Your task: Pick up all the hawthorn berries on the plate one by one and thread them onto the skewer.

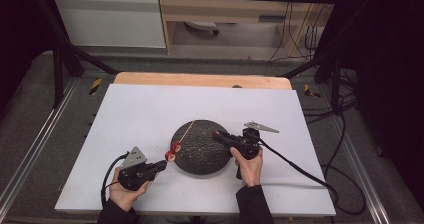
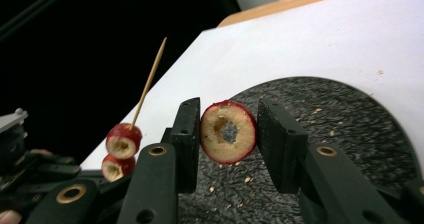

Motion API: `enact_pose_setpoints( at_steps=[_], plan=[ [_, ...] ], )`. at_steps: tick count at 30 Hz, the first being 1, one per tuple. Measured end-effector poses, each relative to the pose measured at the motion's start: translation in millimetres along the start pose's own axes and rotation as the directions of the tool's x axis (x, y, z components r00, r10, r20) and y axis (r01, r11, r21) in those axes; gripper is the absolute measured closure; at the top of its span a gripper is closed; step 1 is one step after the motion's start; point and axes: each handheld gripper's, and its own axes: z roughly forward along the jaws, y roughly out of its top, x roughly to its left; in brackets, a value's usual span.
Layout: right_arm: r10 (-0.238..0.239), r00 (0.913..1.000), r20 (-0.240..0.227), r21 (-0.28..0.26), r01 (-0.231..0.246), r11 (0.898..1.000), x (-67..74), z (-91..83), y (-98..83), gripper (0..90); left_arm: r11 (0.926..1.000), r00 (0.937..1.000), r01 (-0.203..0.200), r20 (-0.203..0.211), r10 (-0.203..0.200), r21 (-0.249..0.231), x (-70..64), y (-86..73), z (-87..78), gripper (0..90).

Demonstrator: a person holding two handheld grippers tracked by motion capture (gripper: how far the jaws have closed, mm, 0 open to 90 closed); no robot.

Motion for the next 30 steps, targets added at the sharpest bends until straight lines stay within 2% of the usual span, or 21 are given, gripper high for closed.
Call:
enact_pose_setpoints(
  at_steps=[7,9,17,19,28,30],
  plan=[
    [0.016,0.9999,-0.001,-0.062,-0.016,0.998,-2.8,-1.0,-6.7,63.3,0.9999,0.9999,-0.01,0.003,0.01,-0.005,-8.2,3.8,7.0,88.5],
    [0.023,0.9997,-0.003,-0.094,-0.023,0.995,-2.1,-1.3,-6.1,63.3,0.9999,0.9999,-0.01,0.006,0.01,-0.004,-10.4,4.5,9.0,88.5],
    [0.039,0.9989,-0.025,-0.192,-0.043,0.981,-0.4,-5.2,2.2,63.4,0.9999,0.9999,-0.014,0.003,0.014,-0.004,-17.4,6.4,14.5,88.5],
    [0.045,0.9987,-0.025,-0.198,-0.049,0.979,-1.0,-6.5,5.2,63.4,0.9998,0.9998,-0.019,0.006,0.019,-0.003,-19.0,7.1,15.8,88.5],
    [0.069,0.9974,-0.024,-0.282,-0.073,0.957,-6.1,-9.4,21.1,63.4,0.9998,0.9997,-0.018,0.017,0.018,-0.004,-28.2,12.2,23.3,88.5],
    [0.086,0.9957,-0.035,-0.293,-0.093,0.951,-7.1,-9.4,24.3,63.4,0.9998,0.9997,-0.016,0.02,0.016,-0.007,-30.0,13.6,24.8,88.5]
  ],
)
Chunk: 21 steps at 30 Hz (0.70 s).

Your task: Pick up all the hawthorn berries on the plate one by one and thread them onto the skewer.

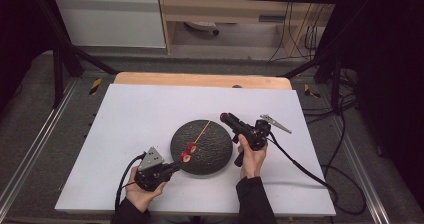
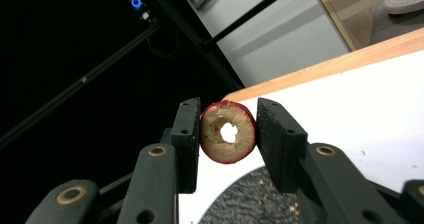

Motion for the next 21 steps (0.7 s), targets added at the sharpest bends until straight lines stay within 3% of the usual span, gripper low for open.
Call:
enact_pose_setpoints(
  at_steps=[21],
  plan=[
    [0.065,0.9975,-0.027,-0.093,-0.067,0.993,1.2,10.7,3.7,63.4,0.9998,0.9999,0.008,0.01,-0.008,-0.017,-15.9,10.9,16.0,88.5]
  ],
)
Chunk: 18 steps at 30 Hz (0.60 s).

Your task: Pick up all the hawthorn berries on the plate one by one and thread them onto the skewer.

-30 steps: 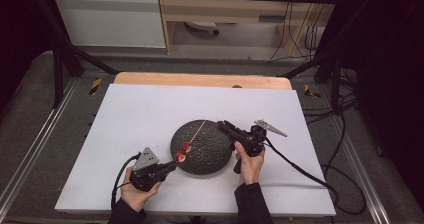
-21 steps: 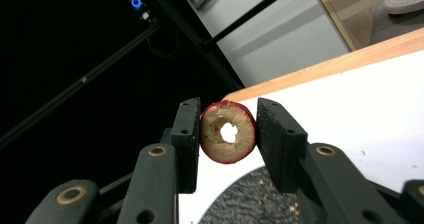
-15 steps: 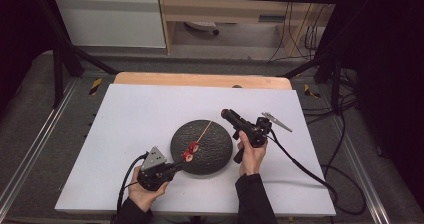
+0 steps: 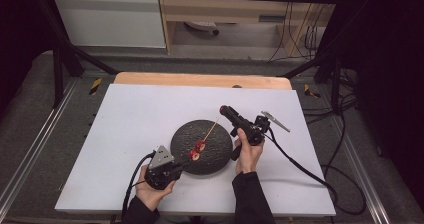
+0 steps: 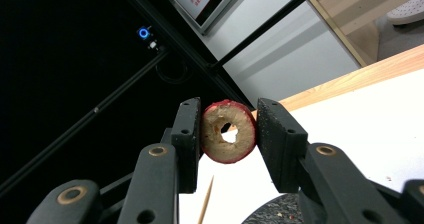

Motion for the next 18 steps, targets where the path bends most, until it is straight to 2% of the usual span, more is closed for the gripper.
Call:
enact_pose_setpoints(
  at_steps=[9,18],
  plan=[
    [0.007,0.9999,-0.012,-0.015,-0.008,1.0,1.2,-0.3,-3.4,63.5,0.9999,1.0,0.008,0.005,-0.008,-0.009,-3.3,2.5,3.6,88.5],
    [0.012,0.9998,-0.017,-0.007,-0.012,1.0,1.0,-0.2,-4.6,63.5,0.9995,0.9998,0.02,-0.001,-0.02,-0.024,-3.2,4.0,4.9,88.5]
  ],
)
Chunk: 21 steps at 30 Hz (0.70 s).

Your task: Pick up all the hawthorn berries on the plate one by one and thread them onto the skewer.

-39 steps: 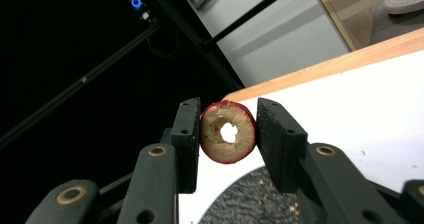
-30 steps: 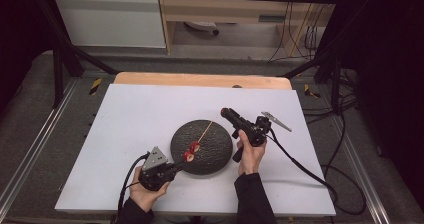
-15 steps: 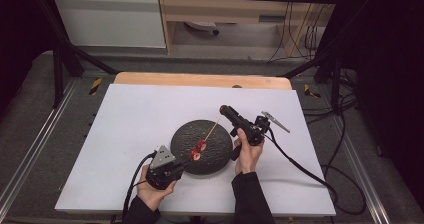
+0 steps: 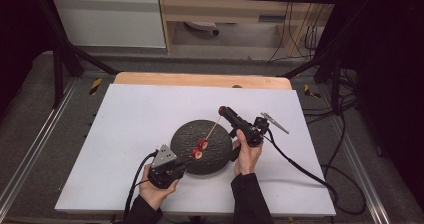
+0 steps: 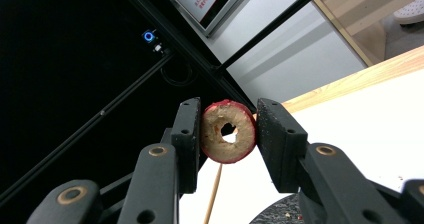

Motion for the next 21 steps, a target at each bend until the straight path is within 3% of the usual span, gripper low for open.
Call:
enact_pose_setpoints(
  at_steps=[21],
  plan=[
    [0.025,0.9996,-0.013,-0.004,-0.025,1.0,1.8,-1.1,-4.8,63.8,0.998,0.9992,0.031,-0.023,-0.032,-0.055,-8.4,3.4,9.2,88.5]
  ],
)
